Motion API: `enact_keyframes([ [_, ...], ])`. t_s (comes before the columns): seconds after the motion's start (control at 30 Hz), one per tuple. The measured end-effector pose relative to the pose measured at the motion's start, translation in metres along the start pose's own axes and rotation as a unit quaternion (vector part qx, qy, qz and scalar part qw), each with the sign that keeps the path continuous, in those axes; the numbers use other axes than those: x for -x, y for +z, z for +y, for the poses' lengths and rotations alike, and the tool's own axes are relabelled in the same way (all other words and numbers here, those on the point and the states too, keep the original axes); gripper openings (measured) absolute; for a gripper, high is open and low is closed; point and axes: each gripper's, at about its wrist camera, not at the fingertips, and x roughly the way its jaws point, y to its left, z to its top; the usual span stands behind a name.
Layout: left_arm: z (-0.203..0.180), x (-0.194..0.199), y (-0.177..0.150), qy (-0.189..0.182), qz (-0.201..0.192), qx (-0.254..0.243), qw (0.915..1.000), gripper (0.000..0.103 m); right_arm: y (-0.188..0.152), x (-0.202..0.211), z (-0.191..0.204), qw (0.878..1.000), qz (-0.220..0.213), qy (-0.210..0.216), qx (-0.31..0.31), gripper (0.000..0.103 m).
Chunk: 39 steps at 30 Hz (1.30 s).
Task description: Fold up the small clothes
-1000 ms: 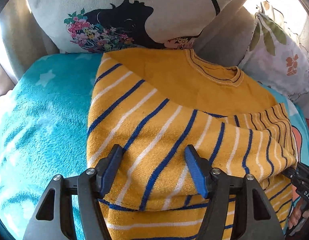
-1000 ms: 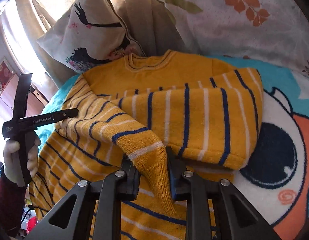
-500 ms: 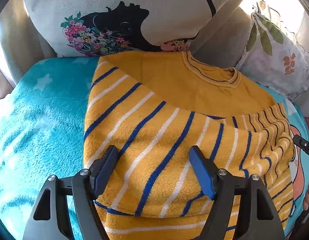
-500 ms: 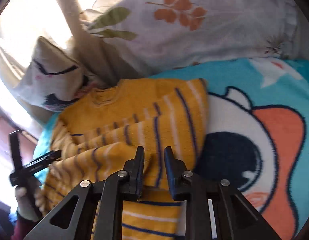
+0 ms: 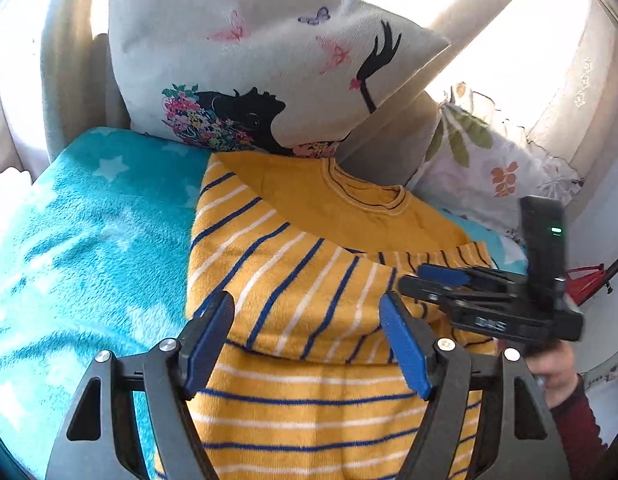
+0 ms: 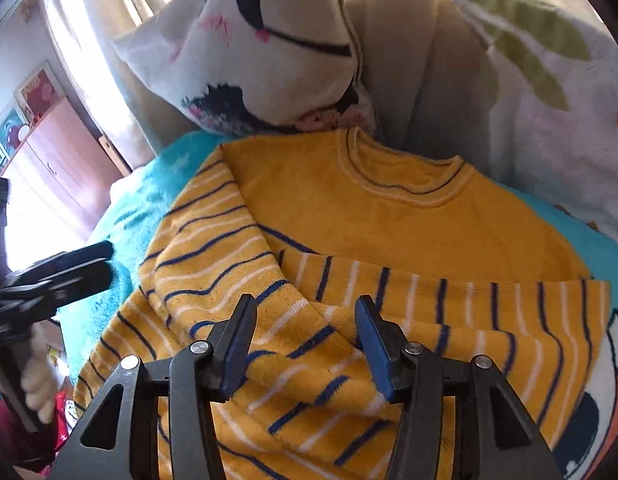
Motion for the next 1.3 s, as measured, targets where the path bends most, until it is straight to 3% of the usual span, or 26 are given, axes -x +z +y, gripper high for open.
enact_keyframes([
  [0.03,0.002,0.011,-0.002,-0.007,-0.002,-0.001,1.0000,0.074,0.001,-0.010,0.001,1.000,0.010,0.005,0.004,0.029],
  [0.07,0.006,0.023,-0.004,-0.015,-0.005,-0.003,0.9999,0.074,0.001,-0.016,0.003,1.000,0.021,0.020,0.008,0.006],
  [0.13,0.017,0.046,-0.007,-0.035,-0.010,-0.004,0.9993,0.074,0.001,-0.015,0.000,0.999,0.012,0.036,0.004,0.006],
  [0.2,0.032,0.065,-0.005,-0.044,-0.010,0.000,0.9990,0.074,0.007,-0.011,-0.003,1.000,-0.005,0.018,-0.002,0.006],
  [0.27,0.048,0.084,-0.005,-0.028,-0.017,0.010,0.9994,0.074,0.017,-0.014,-0.009,1.000,-0.016,-0.011,-0.011,0.006],
  [0.33,0.062,0.102,-0.006,0.011,-0.030,0.019,0.9993,0.074,0.023,-0.025,-0.012,0.999,-0.013,-0.040,-0.013,0.006],
  [0.47,0.086,0.113,-0.017,0.087,-0.016,0.040,0.9953,0.082,0.025,-0.050,-0.019,0.996,0.008,-0.089,-0.019,0.007],
  [0.53,0.097,0.101,-0.024,0.091,0.008,0.050,0.9946,0.082,0.021,-0.040,-0.021,0.996,-0.011,-0.085,-0.033,0.008],
  [0.67,0.098,0.050,-0.051,0.084,0.063,0.061,0.9926,0.082,-0.001,0.011,-0.013,0.995,-0.070,-0.053,-0.042,0.008],
  [0.73,0.095,0.023,-0.066,0.074,0.086,0.065,0.9914,0.082,-0.019,0.034,-0.010,0.996,-0.077,-0.017,-0.043,0.013],
  [0.8,0.091,0.003,-0.078,0.077,0.097,0.070,0.9899,0.082,-0.039,0.040,-0.012,0.996,-0.066,0.019,-0.057,0.030],
  [0.87,0.089,-0.006,-0.087,0.083,0.100,0.076,0.9886,0.082,-0.059,0.038,-0.027,0.996,-0.044,0.000,-0.076,0.032],
  [0.93,0.090,-0.003,-0.093,0.082,0.090,0.083,0.9890,0.082,-0.075,0.038,-0.050,0.992,-0.029,-0.055,-0.106,0.030],
  [0.97,0.090,0.001,-0.095,0.081,0.084,0.087,0.9893,0.082,-0.085,0.044,-0.064,0.988,-0.031,-0.075,-0.132,0.019],
  [1.0,0.092,0.006,-0.097,0.078,0.079,0.093,0.9895,0.082,-0.096,0.056,-0.073,0.984,-0.043,-0.073,-0.154,0.019],
  [1.03,0.094,0.011,-0.100,0.074,0.073,0.100,0.9896,0.082,-0.104,0.068,-0.080,0.980,-0.057,-0.081,-0.172,0.020],
  [1.1,0.097,0.018,-0.106,0.069,0.064,0.109,0.9895,0.082,-0.121,0.094,-0.079,0.972,-0.089,-0.126,-0.179,0.033],
  [1.17,0.102,0.020,-0.114,0.061,0.068,0.118,0.9888,0.082,-0.140,0.115,-0.074,0.969,-0.109,-0.119,-0.185,0.046],
  [1.3,0.099,0.029,-0.127,0.038,0.052,0.113,0.9915,0.082,-0.182,0.128,-0.066,0.971,-0.100,-0.053,-0.212,0.049],
])
